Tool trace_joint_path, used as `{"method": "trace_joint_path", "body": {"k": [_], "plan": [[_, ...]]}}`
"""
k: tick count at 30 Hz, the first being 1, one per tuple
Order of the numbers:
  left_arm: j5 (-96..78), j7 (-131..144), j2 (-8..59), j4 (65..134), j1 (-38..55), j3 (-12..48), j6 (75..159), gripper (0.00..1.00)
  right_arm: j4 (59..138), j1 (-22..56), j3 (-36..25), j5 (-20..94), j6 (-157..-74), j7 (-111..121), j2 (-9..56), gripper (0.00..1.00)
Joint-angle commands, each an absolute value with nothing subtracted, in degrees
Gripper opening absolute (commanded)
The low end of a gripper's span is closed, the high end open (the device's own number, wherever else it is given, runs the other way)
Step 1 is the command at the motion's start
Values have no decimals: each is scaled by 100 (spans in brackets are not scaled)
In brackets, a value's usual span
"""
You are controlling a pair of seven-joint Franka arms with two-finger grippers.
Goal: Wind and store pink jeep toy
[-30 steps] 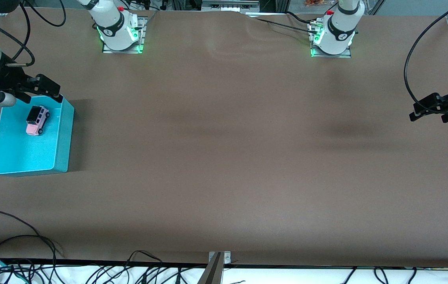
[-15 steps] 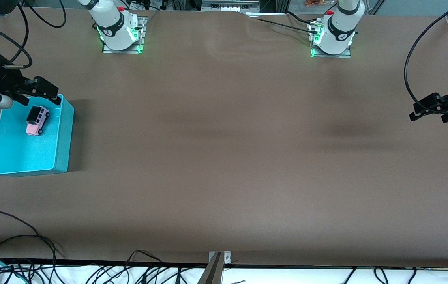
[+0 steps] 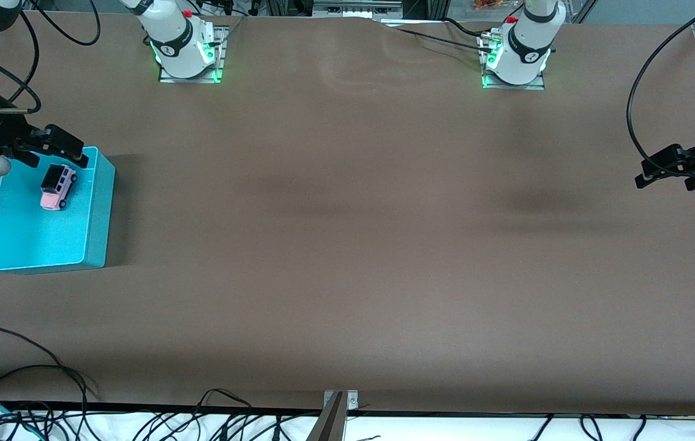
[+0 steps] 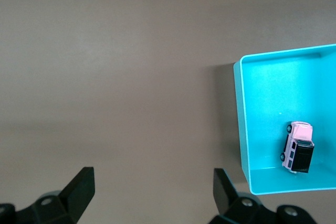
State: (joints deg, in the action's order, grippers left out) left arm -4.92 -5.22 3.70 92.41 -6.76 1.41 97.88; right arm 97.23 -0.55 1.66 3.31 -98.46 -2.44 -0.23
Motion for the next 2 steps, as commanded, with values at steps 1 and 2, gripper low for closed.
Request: {"method": "trace_joint_path", "body": {"k": [1, 2], "plan": [[-668, -519, 439, 9070, -712, 149, 9659, 100, 9510, -35, 141, 378, -9782, -246, 70, 100], [-668, -519, 439, 9070, -712, 149, 9659, 100, 9510, -44, 141, 378, -9782, -246, 70, 100]]}}
